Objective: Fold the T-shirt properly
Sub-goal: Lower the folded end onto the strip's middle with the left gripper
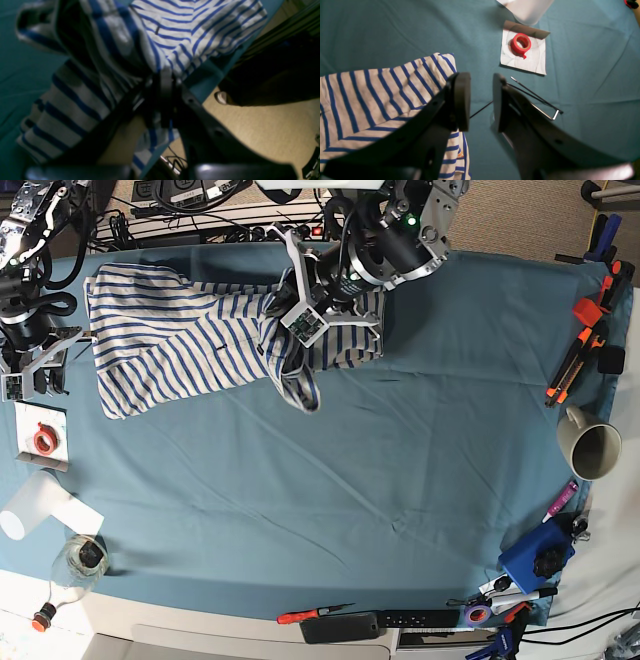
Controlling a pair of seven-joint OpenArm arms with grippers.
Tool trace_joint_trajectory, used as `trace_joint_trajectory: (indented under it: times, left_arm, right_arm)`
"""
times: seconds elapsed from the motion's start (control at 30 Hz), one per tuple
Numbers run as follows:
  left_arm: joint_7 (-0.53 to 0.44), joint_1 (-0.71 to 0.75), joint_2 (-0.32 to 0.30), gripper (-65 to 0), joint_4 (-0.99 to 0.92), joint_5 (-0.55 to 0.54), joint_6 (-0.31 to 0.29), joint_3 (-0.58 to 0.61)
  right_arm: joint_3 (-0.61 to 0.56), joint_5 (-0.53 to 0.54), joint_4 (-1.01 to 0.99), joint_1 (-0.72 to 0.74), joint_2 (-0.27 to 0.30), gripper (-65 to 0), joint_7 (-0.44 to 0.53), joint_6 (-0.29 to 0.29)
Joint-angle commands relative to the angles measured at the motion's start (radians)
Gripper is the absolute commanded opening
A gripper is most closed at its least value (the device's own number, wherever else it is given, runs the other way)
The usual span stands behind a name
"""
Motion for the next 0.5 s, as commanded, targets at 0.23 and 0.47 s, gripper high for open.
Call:
trace_joint_trajectory:
  times: [0.23,0.47]
  left_arm:
    - [-0.077,-0.002,0.009,-65.0,0.016,-0.016,-0.004,0.006]
    - [-0.077,-0.002,0.009,-63.9,0.016,-0.085,-0.042,0.006]
  right_arm:
    - [0.010,0.002,0.016,0.005,0.018,-48.9,0.023,-0.005]
    - [0.010,0.002,0.016,0.005,0.018,-48.9,0.023,-0.005]
